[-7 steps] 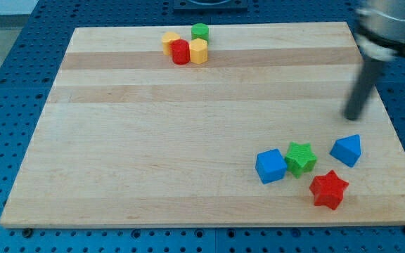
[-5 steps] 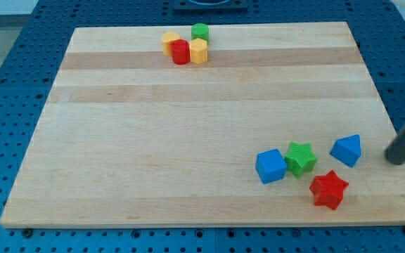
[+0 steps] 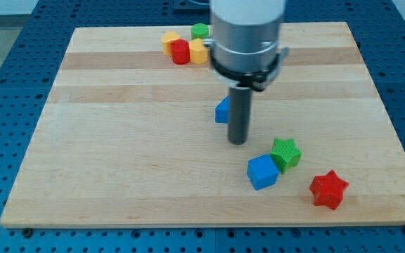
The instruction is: Slide the blue triangle into the red circle
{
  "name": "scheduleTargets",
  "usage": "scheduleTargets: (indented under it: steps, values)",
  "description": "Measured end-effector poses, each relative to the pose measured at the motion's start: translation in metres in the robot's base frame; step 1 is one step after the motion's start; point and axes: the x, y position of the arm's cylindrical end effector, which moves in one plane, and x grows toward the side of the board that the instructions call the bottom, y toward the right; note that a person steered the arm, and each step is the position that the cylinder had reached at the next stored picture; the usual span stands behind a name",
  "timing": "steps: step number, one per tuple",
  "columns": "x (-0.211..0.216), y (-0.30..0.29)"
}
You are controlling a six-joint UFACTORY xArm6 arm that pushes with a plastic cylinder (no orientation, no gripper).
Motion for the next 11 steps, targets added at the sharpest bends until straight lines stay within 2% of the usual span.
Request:
scheduleTargets:
  steps: [2,3,4,6,7,10,11]
  values:
    - [-0.102,-0.017]
    - [-0.097,-0.039]
    - [-0.045,-0.029]
    - [-0.038,-0.104]
    - [-0.072,-0.118]
    - [-0.172,-0.103]
    - [-0.153,-0.098]
